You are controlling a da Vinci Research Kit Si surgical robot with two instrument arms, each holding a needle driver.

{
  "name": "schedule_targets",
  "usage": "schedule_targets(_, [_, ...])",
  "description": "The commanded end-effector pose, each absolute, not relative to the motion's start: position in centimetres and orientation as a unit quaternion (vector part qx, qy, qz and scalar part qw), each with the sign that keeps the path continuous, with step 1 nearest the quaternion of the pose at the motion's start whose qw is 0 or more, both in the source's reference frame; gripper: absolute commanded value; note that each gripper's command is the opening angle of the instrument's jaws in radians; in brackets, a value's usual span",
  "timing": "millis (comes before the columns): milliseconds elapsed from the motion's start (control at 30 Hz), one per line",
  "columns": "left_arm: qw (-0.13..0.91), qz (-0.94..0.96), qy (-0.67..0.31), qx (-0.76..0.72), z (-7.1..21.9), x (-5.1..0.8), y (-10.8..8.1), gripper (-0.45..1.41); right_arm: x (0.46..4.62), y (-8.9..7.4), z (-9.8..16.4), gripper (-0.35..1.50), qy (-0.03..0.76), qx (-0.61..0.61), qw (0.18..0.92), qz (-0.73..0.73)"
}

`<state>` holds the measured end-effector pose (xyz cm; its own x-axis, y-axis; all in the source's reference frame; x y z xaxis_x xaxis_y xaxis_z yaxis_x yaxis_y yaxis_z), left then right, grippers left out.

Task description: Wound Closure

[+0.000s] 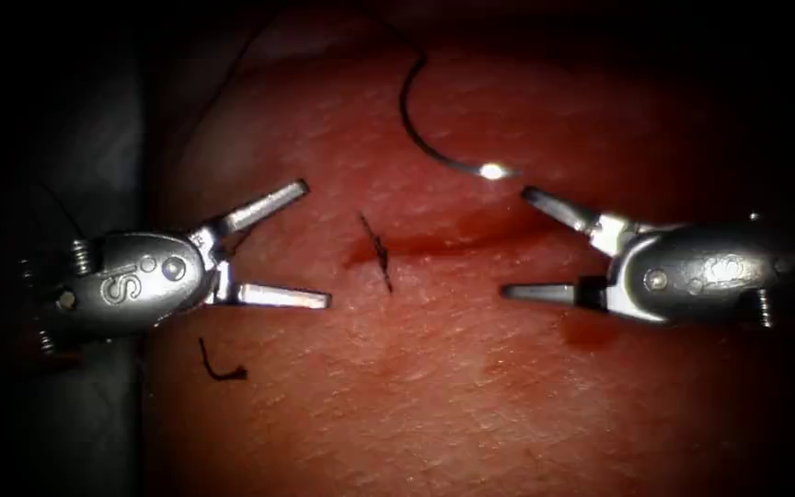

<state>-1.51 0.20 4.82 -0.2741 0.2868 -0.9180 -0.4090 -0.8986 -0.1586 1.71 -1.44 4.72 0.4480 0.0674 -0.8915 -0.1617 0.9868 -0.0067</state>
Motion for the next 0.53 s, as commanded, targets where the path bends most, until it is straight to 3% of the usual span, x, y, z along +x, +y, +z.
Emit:
schedule_targets(33, [0.218, 0.796, 0.054, -0.562, 4.91, -1.58, 0.18, 0.41, 1.74, -1.54, 4.75, 0.88, 0.521, -0.044, 0.850, 0.068])
schedule_targets(100, [0.217, 0.797, 0.055, -0.561, 4.94, -1.58, 0.16, 0.41, 1.74, -1.53, 4.73, 0.81, 0.521, -0.042, 0.850, 0.069])
schedule_targets(267, [0.223, 0.798, 0.051, -0.558, 4.93, -1.58, 0.18, 0.41, 1.76, -1.51, 4.67, 0.91, 0.529, -0.047, 0.843, 0.082])
schedule_targets(533, [0.222, 0.798, 0.050, -0.558, 4.91, -1.55, 0.16, 0.42, 1.76, -1.53, 4.63, 0.88, 0.528, -0.050, 0.844, 0.078])
